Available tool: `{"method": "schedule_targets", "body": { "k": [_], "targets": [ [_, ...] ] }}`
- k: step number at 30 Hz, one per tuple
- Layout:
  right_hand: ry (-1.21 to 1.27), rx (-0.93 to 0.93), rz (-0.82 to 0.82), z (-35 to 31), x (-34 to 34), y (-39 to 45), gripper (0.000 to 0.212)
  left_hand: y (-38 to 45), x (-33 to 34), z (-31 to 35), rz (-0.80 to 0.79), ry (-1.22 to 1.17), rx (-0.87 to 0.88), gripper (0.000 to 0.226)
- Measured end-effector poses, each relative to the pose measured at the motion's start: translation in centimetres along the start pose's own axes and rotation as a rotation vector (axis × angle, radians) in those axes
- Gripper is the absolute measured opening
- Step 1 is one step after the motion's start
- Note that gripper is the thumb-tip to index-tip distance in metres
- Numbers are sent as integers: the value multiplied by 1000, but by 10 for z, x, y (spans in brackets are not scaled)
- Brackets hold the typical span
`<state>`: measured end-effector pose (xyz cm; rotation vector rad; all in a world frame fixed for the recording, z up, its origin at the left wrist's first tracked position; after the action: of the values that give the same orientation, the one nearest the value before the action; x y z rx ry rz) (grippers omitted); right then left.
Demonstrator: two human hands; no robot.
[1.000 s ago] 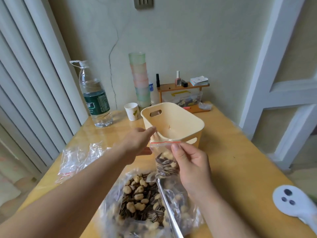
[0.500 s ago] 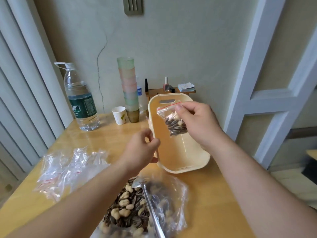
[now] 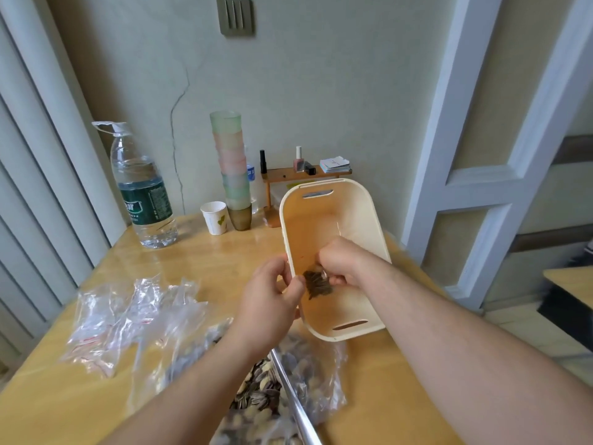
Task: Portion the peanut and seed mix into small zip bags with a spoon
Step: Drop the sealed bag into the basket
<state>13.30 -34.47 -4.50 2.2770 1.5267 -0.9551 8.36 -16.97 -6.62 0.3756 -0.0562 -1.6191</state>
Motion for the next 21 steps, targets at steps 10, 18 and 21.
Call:
{"method": "schedule_targets", "body": {
  "k": [10, 18, 21],
  "targets": [
    [-226, -218, 26, 9, -16, -21, 63, 10, -1, -1, 42, -85, -106, 28],
    [-61, -862, 473, 21, -47, -76, 17, 44, 2, -8, 141, 20, -128, 29],
    [-61, -925, 690, 53, -41, -84, 16, 61, 5, -8, 168, 60, -158, 30]
  ]
}}
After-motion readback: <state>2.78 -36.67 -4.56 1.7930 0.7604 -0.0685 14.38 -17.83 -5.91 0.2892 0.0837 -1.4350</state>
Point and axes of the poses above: each hand's wrist, its own y-axis towards the middle knuckle, its own x-axis out of the palm, z = x × y, the point moved 3 cm from there along y, towards the middle knuckle, and after that the axes turned 10 degrees about z, right-handed, at the moved point
